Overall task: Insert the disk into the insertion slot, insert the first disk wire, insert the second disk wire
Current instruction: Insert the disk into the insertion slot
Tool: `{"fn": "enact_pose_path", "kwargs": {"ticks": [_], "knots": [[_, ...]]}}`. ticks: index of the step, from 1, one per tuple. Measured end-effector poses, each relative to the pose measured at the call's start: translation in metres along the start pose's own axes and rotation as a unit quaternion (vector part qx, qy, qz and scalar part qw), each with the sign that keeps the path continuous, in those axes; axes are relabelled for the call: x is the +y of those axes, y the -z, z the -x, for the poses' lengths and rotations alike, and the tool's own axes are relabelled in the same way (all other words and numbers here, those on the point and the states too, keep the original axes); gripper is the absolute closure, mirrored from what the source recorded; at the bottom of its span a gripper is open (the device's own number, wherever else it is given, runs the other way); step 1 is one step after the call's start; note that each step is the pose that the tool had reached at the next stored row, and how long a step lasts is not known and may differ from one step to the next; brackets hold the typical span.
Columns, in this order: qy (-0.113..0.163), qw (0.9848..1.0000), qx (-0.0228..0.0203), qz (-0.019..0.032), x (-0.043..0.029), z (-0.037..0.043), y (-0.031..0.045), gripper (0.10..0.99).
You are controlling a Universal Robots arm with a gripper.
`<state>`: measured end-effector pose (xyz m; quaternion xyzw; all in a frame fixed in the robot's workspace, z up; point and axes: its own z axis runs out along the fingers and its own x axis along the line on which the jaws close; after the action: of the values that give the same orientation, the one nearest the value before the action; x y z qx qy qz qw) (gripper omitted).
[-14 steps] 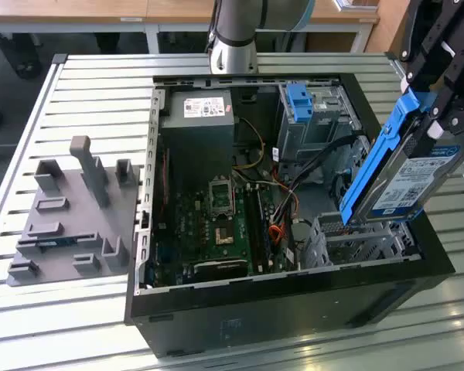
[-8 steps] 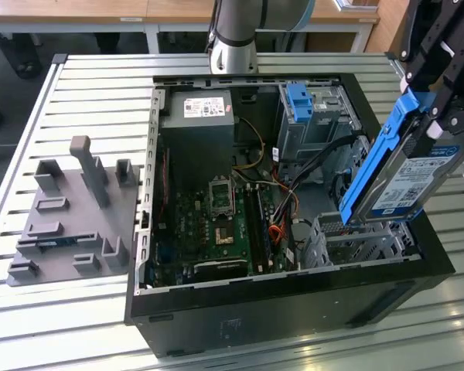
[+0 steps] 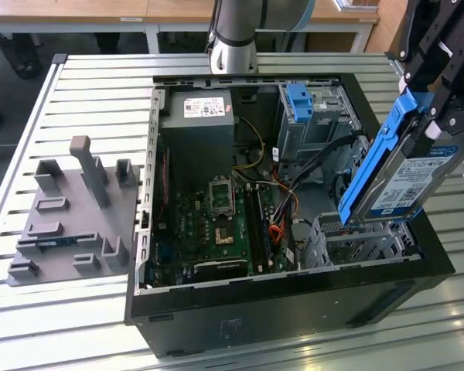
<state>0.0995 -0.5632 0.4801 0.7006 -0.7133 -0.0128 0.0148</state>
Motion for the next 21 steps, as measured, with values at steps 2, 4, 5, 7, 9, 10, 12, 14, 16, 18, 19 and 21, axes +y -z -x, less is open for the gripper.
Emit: {"fn": "enact_pose_path", "kwargs": {"ticks": [2,4,5,7,9,10,12,14,16,18,19,21], "knots": [[0.000,1.0000,0.0000,0.0000,0.0003,0.0001,-0.0002,0.722],[0.000,1.0000,0.0001,0.0000,0.0009,0.0003,-0.0007,0.722],[0.000,1.0000,0.0001,-0.0001,0.0014,0.0006,-0.0011,0.722],[0.000,1.0000,0.0000,-0.0013,0.0023,0.0011,-0.0023,0.722],[0.000,1.0000,0.0000,-0.0058,0.0039,0.0011,-0.0033,0.722],[0.000,1.0000,-0.0001,-0.0090,0.0049,0.0012,-0.0039,0.722],[0.000,0.9999,-0.0003,-0.0152,0.0072,0.0014,-0.0055,0.722],[0.000,0.9999,-0.0004,-0.0164,0.0091,0.0012,-0.0066,0.722],[0.000,0.9999,-0.0002,-0.0165,0.0117,0.0013,-0.0071,0.722],[-0.001,0.9999,-0.0003,-0.0165,0.0128,0.0018,-0.0080,0.722],[-0.003,0.9999,-0.0003,-0.0165,0.0128,0.0025,-0.0086,0.722],[-0.007,0.9998,-0.0004,-0.0165,0.0129,0.0045,-0.0102,0.722]]}}
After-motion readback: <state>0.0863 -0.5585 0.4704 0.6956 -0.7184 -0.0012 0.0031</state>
